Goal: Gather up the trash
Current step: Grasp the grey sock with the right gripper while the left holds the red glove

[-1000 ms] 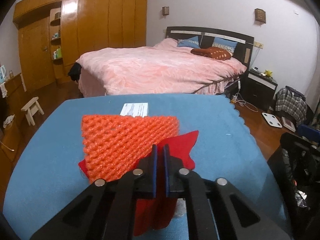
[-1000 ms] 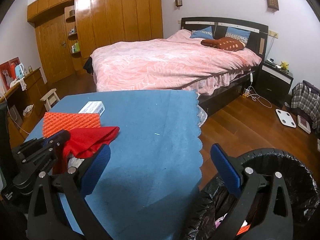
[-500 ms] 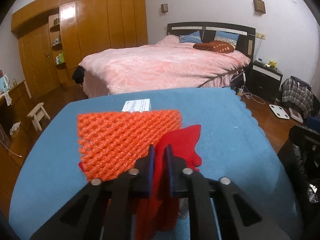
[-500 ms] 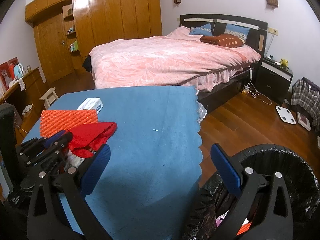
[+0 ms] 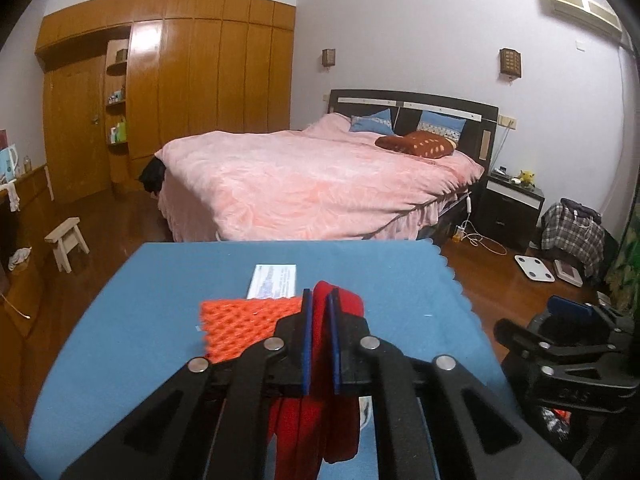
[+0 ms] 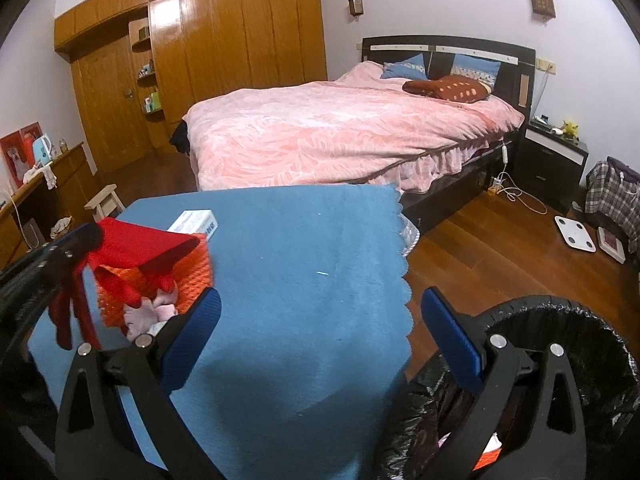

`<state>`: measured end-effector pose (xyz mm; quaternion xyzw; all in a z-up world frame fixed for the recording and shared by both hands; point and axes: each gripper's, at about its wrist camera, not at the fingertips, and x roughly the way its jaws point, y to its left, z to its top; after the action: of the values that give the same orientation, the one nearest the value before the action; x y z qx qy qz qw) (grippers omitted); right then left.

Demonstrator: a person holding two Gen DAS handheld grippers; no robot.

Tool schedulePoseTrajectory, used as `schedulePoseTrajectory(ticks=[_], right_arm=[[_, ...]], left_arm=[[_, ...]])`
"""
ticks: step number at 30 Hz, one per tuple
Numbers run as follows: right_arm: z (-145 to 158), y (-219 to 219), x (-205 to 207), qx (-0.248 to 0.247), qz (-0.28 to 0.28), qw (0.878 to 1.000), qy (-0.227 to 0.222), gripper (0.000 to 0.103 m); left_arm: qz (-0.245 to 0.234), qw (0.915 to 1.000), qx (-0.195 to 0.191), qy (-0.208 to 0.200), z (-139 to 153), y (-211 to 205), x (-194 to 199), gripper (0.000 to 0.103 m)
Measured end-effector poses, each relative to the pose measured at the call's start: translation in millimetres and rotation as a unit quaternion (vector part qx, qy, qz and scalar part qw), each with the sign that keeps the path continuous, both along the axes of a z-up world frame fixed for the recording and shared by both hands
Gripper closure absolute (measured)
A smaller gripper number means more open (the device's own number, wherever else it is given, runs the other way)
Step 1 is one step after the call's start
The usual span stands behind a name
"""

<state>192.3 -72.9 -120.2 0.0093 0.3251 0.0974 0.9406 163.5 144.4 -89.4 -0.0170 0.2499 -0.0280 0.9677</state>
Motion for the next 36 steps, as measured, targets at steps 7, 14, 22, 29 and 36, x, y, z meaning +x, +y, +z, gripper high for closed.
schedulePoseTrajectory(ticks=[7,14,22,29,36], right_arm=[[1,26,-7,0.003,0.025,1.0,-0.002,0.005],[-7,62,-12,0.0,0.055,0.998,-0.004,0.005],[-35,101,-11,-0.006,0.084,0.996,0.02,0.006],[-57,117,-7,-0.025,0.093,0.995,0.04,0.006],[-67,125,-3,-0.036,0.107,0.991,0.067,0.012]], left_arm=[[0.037,0.9992,0.001,0.014,-2,31,-23,0.095],[0.074,0.9969,0.004,0.025,-10,67,-44,0.095],[0.104,0.9931,-0.003,0.055,-39,92,-49,0.095],[0.105,0.9919,-0.003,0.072,-60,94,-47,0.095],[0.11,0.9906,-0.01,0.081,-70,99,-42,0.095]])
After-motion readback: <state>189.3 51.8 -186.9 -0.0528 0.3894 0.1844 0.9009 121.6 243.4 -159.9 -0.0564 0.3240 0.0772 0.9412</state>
